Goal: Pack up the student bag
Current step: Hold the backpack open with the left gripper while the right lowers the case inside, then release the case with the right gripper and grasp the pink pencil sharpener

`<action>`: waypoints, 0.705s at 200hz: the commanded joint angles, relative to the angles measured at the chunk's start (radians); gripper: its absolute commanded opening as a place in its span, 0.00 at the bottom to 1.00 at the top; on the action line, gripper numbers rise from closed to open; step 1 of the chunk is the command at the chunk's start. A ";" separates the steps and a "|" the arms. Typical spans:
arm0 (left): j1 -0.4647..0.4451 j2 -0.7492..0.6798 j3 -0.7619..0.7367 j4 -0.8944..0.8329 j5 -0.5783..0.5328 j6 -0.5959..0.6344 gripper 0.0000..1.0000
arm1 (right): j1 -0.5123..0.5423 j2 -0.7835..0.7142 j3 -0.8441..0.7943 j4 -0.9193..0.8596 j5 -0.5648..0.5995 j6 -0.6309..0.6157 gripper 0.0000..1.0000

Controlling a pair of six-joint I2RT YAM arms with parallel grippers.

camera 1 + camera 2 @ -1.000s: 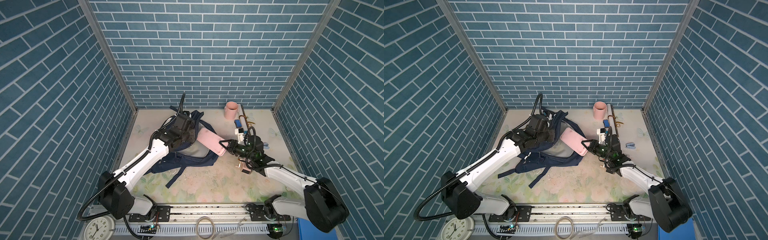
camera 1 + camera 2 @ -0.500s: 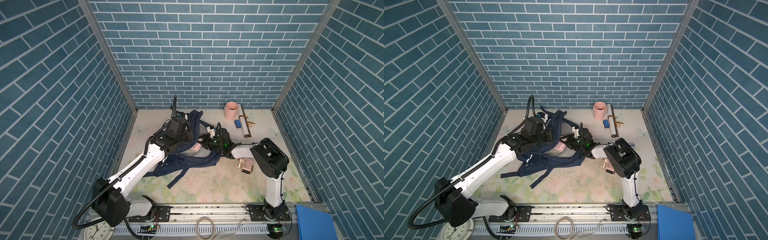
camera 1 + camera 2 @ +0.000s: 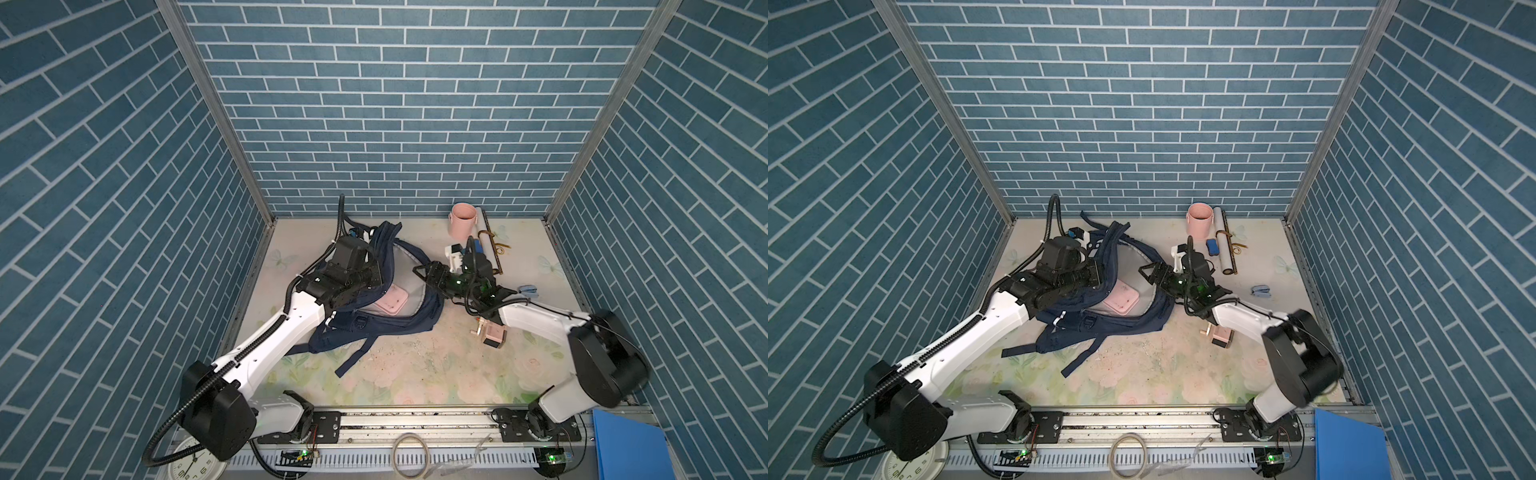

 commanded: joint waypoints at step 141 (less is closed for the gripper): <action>-0.291 0.255 0.112 0.139 -0.025 0.106 0.55 | -0.430 -0.199 0.133 -0.895 0.252 -0.560 0.81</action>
